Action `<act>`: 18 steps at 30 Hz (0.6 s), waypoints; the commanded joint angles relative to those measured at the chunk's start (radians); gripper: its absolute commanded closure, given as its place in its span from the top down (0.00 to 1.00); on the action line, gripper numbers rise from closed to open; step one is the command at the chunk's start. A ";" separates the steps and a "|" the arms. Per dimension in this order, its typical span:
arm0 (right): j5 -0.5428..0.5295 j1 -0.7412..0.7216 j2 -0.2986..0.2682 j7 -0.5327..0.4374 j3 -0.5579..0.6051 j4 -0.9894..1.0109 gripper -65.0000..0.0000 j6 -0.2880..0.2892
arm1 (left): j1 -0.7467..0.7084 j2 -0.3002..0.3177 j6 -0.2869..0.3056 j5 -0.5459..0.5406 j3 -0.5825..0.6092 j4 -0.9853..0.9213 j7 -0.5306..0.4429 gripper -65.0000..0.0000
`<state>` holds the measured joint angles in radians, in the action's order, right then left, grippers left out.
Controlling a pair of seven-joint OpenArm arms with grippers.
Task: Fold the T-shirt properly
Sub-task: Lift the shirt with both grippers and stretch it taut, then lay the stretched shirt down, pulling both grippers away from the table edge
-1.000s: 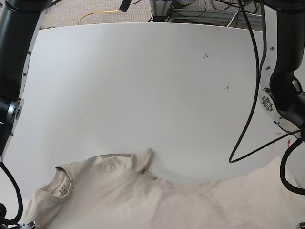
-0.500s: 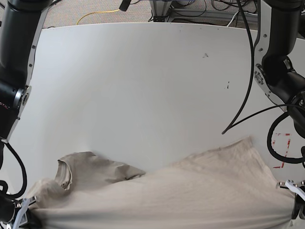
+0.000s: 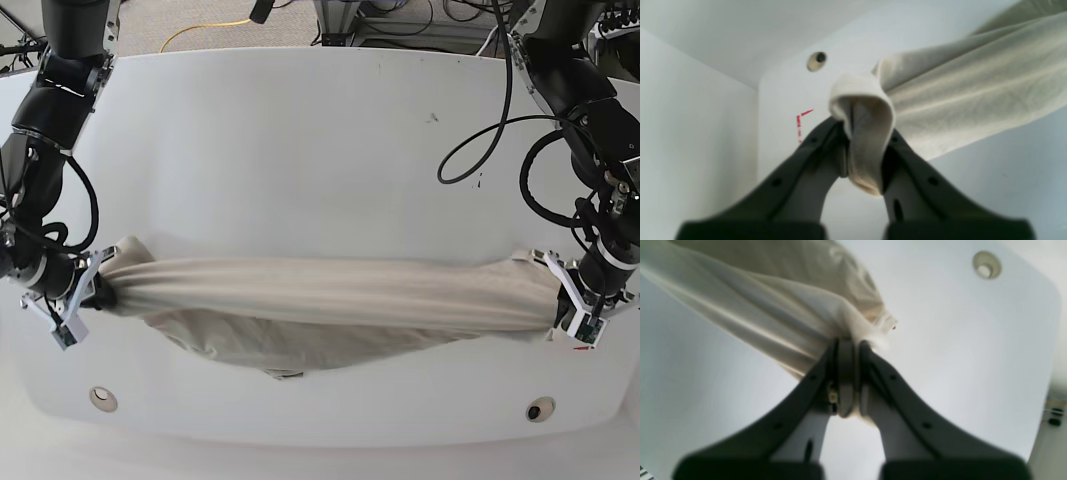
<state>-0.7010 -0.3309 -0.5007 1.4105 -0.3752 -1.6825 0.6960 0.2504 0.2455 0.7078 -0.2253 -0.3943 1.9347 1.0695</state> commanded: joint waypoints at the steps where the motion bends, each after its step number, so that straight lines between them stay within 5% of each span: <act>1: -0.007 0.023 0.010 -0.024 -0.021 -0.049 0.00 0.002 | -0.020 -0.010 -0.010 0.008 -0.024 0.015 -0.016 0.00; 9: -0.007 0.281 0.076 -0.035 -0.109 -0.153 0.00 0.002 | -0.250 -0.108 -0.010 0.011 -0.124 0.053 -0.016 0.00; 18: -0.007 0.491 0.086 -0.069 -0.117 -0.153 0.00 0.002 | -0.460 -0.119 -0.010 0.014 -0.153 0.055 -0.019 0.00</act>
<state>-0.7033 0.1482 -0.3962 1.3540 -0.4835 -1.8191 0.6968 -0.2073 0.1150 0.7025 -0.1993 -0.5343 1.9697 1.0744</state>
